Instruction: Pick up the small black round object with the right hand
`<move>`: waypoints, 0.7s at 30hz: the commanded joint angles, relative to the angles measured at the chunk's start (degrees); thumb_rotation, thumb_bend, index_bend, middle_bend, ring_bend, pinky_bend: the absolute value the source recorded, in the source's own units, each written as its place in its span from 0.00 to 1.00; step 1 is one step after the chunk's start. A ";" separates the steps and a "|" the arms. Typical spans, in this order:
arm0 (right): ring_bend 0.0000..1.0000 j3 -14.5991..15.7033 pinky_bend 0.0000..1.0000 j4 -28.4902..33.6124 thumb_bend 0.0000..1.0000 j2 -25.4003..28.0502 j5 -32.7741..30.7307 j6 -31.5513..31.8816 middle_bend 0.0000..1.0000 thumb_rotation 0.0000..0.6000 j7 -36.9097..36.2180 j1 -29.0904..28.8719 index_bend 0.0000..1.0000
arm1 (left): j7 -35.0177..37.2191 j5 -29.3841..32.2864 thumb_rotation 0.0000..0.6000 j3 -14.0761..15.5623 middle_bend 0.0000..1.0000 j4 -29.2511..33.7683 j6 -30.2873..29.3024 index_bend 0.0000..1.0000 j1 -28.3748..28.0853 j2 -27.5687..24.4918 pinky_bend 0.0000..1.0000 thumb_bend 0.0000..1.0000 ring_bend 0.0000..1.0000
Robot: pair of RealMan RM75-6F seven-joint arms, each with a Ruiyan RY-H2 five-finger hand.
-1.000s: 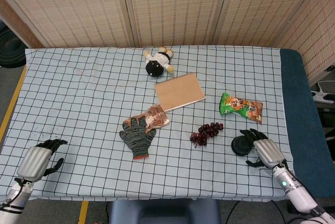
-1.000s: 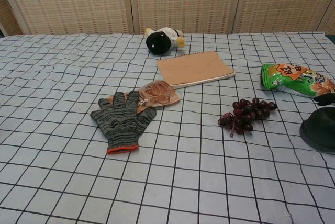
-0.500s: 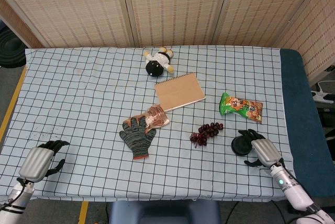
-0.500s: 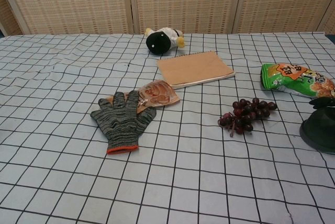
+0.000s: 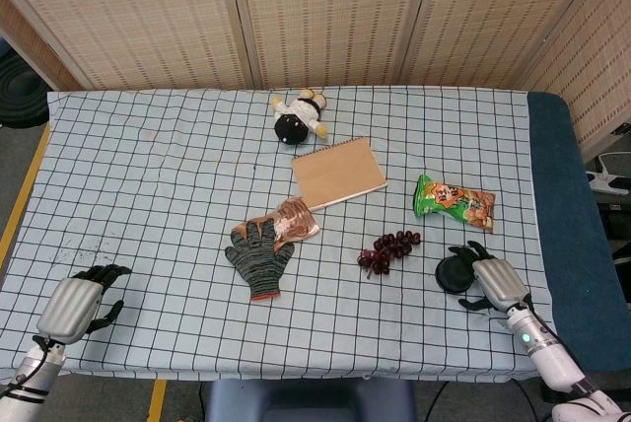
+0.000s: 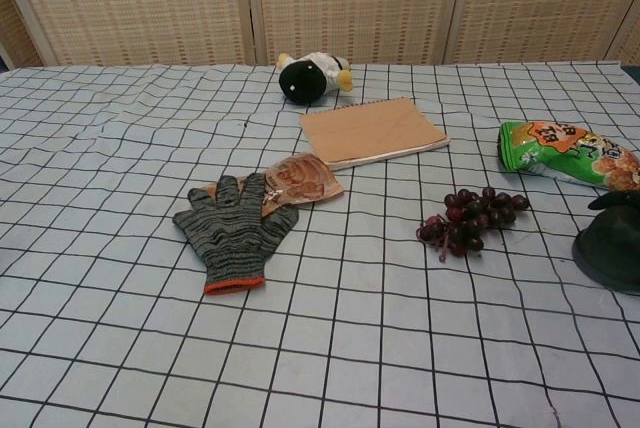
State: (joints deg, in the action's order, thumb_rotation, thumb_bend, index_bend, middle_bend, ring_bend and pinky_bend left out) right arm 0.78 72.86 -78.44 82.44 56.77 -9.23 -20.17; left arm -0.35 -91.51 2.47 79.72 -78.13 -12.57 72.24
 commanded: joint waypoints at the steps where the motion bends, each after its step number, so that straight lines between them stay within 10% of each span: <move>1: 0.04 -0.03 0.32 -0.16 0.09 -0.12 -0.22 -0.37 0.17 1.00 -0.05 -0.19 0.15 | -0.05 -0.08 1.00 -0.02 0.31 -0.09 -0.16 0.28 0.04 0.01 0.51 0.39 0.31; 21: 0.28 0.05 0.49 -0.59 0.14 -0.17 -0.78 -0.47 0.38 1.00 0.05 -0.23 0.44 | 0.03 -0.21 1.00 -0.01 0.31 -0.03 -0.31 0.28 0.06 0.03 0.51 0.39 0.31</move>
State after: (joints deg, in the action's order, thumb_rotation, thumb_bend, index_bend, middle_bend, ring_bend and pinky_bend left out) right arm 0.83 72.26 -78.62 81.66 56.30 -9.18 -20.41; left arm -0.31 -91.70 2.45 79.70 -78.44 -12.51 72.26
